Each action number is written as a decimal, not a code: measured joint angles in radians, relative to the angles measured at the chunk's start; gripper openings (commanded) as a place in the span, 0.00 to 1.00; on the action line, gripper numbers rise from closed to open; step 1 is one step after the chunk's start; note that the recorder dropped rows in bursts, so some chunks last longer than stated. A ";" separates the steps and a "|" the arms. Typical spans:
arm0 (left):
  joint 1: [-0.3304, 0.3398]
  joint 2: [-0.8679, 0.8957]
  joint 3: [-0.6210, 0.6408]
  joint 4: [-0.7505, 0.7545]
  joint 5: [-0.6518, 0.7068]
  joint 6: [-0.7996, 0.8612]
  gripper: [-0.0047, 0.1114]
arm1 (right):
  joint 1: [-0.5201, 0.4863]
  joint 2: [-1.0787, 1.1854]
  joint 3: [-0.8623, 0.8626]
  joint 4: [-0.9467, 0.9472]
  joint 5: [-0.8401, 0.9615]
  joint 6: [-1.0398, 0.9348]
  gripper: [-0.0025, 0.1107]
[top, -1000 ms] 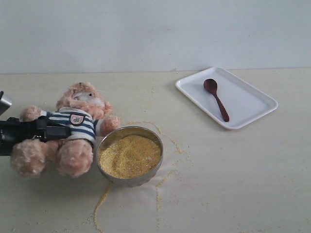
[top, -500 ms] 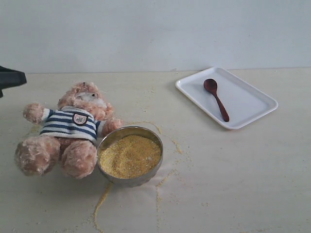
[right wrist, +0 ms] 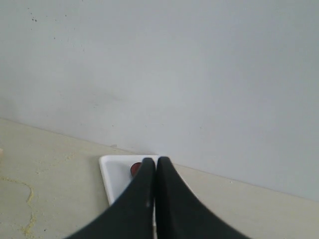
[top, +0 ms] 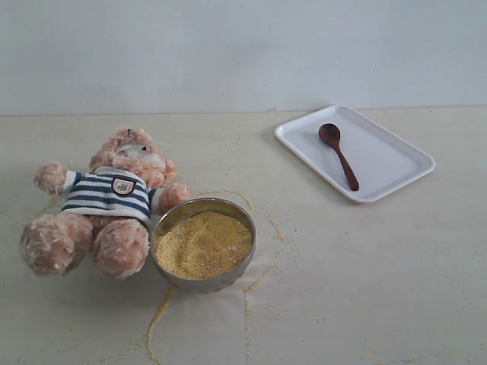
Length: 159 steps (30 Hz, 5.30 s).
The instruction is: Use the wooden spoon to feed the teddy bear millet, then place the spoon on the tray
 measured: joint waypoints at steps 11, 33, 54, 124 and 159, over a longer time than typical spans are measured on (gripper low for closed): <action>-0.241 -0.238 -0.002 0.294 0.001 0.212 0.08 | 0.000 0.000 0.000 0.000 0.000 0.000 0.02; -0.262 -0.523 -0.002 0.379 0.199 0.148 0.08 | 0.000 0.000 0.000 0.000 0.000 0.000 0.02; -0.262 -0.434 0.220 1.021 0.565 -0.843 0.08 | 0.000 0.000 0.000 0.000 -0.004 0.000 0.02; -0.273 -0.750 0.768 1.515 0.442 -1.530 0.08 | -0.247 0.000 0.005 0.000 0.006 0.000 0.02; -0.273 -0.750 0.768 1.515 0.442 -1.530 0.08 | -0.397 -0.001 0.007 -0.060 0.494 -0.041 0.02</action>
